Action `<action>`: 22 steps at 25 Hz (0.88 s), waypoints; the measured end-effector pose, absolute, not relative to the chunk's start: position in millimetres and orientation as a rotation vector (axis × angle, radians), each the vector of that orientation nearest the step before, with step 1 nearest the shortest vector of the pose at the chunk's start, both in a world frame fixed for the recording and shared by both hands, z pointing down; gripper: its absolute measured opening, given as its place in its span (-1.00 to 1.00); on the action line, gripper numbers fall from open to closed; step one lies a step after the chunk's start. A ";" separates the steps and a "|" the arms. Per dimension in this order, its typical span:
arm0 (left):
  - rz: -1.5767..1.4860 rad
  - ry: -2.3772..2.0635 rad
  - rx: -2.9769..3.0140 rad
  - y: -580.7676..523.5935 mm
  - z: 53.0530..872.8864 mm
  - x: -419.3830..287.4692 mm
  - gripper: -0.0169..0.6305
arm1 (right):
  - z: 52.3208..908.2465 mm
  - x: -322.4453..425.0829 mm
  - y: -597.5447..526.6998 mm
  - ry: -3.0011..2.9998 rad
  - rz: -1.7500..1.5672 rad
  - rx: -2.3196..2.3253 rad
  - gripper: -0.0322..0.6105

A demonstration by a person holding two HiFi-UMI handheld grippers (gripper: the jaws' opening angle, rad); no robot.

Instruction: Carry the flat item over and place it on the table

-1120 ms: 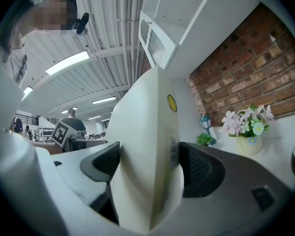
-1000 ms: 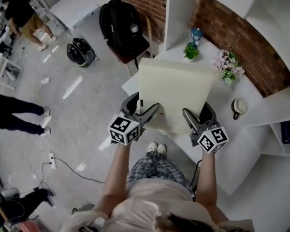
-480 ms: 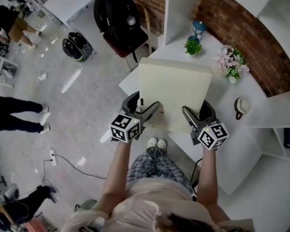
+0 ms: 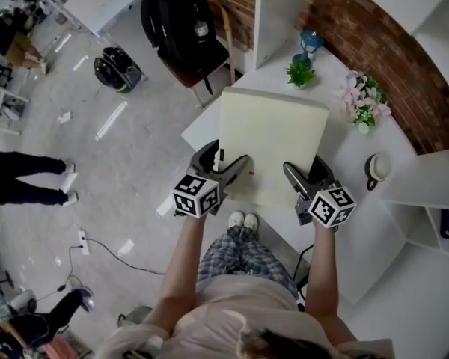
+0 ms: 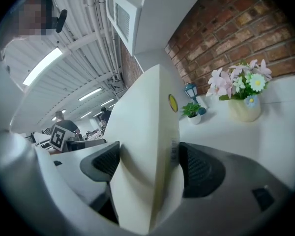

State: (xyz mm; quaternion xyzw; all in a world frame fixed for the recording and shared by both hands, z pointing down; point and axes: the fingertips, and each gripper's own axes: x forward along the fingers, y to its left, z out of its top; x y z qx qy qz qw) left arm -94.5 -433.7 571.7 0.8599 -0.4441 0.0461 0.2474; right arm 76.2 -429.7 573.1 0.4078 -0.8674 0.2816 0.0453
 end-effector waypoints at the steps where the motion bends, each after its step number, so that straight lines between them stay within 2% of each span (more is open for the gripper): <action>1: 0.126 -1.210 2.337 -436.1 573.3 -94.6 0.12 | 575.0 76.1 -432.0 -2.637 0.878 1.243 0.30; 22: 0.235 -1.110 2.003 -483.8 651.2 -91.3 0.12 | 648.8 81.0 -478.8 -2.212 1.329 1.188 0.31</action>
